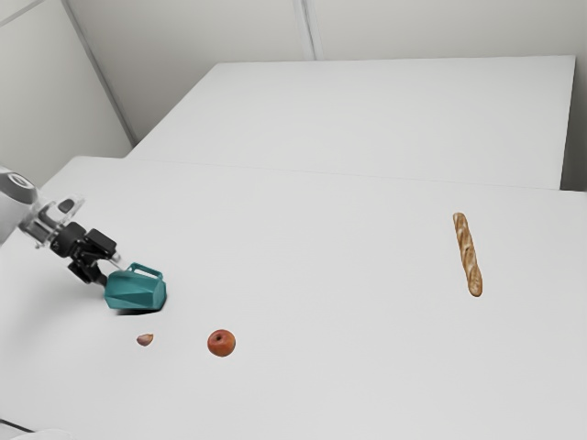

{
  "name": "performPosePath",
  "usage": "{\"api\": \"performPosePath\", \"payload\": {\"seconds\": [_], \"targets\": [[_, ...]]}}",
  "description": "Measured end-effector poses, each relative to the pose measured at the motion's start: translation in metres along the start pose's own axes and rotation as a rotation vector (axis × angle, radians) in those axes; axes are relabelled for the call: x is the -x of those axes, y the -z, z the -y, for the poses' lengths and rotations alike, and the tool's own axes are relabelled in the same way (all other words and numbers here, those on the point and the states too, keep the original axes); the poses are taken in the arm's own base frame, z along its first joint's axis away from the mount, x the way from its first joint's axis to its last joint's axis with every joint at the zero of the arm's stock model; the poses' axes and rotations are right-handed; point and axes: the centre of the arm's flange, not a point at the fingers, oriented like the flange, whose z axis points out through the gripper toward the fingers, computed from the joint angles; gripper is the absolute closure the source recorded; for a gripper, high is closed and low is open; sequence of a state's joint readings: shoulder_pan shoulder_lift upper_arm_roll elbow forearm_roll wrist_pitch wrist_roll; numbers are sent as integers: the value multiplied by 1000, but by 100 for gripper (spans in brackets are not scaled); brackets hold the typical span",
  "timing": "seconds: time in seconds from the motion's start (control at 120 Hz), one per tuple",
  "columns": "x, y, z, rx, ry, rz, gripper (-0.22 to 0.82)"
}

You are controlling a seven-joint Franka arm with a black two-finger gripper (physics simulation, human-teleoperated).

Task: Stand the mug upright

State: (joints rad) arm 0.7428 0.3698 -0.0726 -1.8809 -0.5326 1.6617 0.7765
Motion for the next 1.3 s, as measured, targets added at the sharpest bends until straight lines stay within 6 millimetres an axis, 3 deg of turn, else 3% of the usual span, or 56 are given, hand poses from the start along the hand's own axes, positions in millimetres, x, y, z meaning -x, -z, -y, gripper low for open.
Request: {"api": "performPosePath", "payload": {"seconds": [0.117, 0.367, 0.758, 1.1, 1.3], "targets": [[3, -3, -1, 48, -8, 9, 4], [7, -10, 0, 103, -26, 35, 35], [8, -10, -6, 128, -58, 44, 68], [5, -7, -14, 118, -93, 36, 76], [-1, 2, -62, 36, -180, 29, 77]]}}
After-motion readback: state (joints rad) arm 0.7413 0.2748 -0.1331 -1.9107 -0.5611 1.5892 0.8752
